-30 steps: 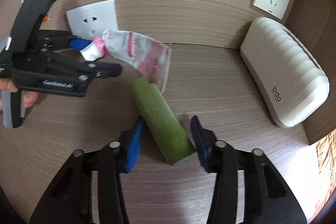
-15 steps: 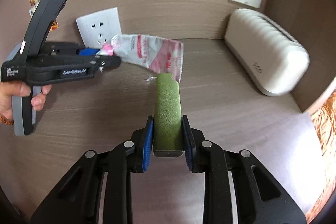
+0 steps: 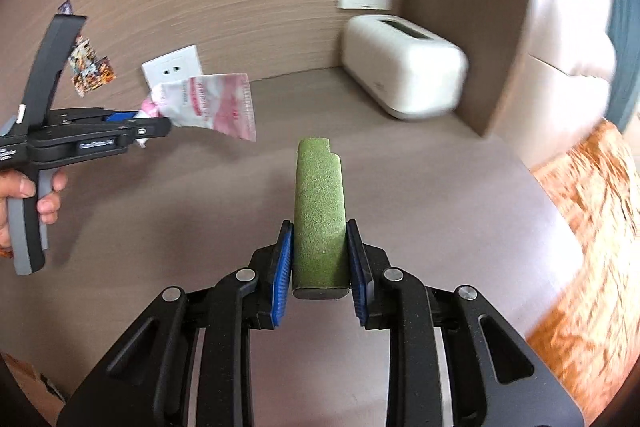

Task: Collect trash
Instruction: 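Carry tube and green cylinder over the bin and open both tools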

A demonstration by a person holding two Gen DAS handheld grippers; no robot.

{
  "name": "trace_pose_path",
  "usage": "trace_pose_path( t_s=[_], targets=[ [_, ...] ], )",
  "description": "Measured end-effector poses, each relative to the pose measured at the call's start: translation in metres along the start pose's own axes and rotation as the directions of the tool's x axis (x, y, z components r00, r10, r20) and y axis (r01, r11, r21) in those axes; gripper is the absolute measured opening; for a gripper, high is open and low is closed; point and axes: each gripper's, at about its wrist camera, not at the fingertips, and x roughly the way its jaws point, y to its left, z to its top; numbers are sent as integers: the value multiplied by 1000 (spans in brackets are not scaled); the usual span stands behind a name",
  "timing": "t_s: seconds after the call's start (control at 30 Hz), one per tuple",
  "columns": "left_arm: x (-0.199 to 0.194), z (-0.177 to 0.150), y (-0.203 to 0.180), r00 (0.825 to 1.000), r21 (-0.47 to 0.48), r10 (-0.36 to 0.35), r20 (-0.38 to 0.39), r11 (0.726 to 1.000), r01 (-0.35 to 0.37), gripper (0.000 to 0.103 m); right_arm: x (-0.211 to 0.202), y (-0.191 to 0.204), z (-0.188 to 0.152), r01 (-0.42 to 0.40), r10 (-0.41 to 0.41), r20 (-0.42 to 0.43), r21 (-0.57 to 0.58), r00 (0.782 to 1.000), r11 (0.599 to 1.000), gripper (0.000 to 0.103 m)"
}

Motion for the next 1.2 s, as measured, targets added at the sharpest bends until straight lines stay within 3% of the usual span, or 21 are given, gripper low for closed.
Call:
trace_pose_path(
  t_s=[0.23,0.37,0.6,0.8,0.9,1.0,1.1,1.2],
  targets=[
    [-13,-19,-81,991,148,-128,-40,980,132,30,-43,-41,-48,111,-111,-11,123,994,986,27],
    [-11,-40,-143,968,256,-232,-98,934,250,30,-66,-65,-78,174,-169,-39,194,985,966,27],
    [-9,-76,-227,925,399,-333,-183,835,380,30,-99,-105,-133,283,-261,-117,259,958,924,27],
    [-2,-108,-287,898,499,-360,-255,747,440,30,-109,-129,-175,346,-305,-178,283,936,895,27],
    [9,-127,-314,895,547,-342,-285,709,445,30,-108,-140,-200,376,-321,-215,299,922,877,27],
    [32,-140,-336,879,554,-338,-336,684,475,30,-101,-152,-225,387,-314,-255,323,914,864,27],
    [58,-163,-357,883,586,-290,-369,664,464,30,-86,-160,-251,399,-305,-302,331,903,855,27],
    [88,-192,-373,873,598,-251,-418,648,472,30,-67,-168,-280,405,-287,-349,336,892,850,27]
  ],
)
